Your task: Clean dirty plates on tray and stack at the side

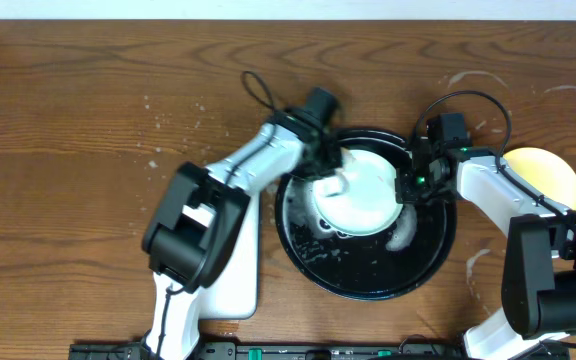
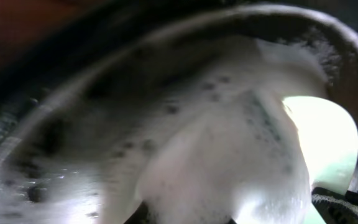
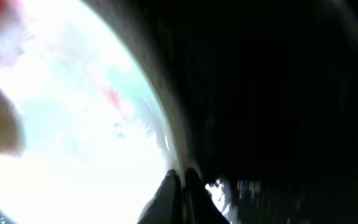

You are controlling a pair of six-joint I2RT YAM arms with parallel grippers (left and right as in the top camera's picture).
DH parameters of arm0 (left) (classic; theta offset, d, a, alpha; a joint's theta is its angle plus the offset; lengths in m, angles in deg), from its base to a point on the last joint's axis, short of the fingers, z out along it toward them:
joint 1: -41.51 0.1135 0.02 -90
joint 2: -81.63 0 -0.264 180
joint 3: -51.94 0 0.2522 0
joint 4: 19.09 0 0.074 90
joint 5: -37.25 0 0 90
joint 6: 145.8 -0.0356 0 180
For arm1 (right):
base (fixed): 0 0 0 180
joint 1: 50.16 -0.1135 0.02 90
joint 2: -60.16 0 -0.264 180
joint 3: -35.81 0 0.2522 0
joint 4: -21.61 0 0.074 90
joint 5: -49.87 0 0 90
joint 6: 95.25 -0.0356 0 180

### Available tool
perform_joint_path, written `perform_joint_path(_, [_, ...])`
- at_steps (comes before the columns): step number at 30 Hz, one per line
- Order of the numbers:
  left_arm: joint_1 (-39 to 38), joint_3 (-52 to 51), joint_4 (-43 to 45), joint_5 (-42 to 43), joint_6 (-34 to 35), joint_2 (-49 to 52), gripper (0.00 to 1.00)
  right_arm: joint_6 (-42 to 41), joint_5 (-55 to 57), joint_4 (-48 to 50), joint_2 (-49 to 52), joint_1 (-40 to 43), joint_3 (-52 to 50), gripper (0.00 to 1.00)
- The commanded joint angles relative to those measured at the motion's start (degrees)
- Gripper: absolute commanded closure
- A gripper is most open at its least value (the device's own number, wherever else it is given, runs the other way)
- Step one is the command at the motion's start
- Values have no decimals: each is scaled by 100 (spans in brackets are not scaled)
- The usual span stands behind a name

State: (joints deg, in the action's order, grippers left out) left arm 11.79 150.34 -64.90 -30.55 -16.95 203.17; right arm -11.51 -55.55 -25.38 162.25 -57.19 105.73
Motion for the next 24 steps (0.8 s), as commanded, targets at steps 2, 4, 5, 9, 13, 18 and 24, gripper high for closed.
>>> perform_joint_path(2, [651,-146,-619,-413,-24,256,93,120,446,-168,282,-57,-195,99])
perform_joint_path(4, [496,-146,-721,11,-24,256,93,120,446,-166,282,-57,-195,99])
perform_joint_path(5, [404,-146,-719,103,-20,256,93,120,444,-166,282,-57,-195,99])
perform_joint_path(9, [-26,-149,-354,116,177,258,92,120,444,-166,282,-57,-195,99])
perform_joint_path(13, [-317,-149,505,-144,334,262,92,120,446,-166,282,-57,-195,99])
perform_joint_path(18, [-321,-149,844,116,870,293,92,120,444,-131,282,-57,-197,99])
perform_joint_path(24, [-474,-149,903,807,1228,293,92,120,444,-98,282,-57,-197,99])
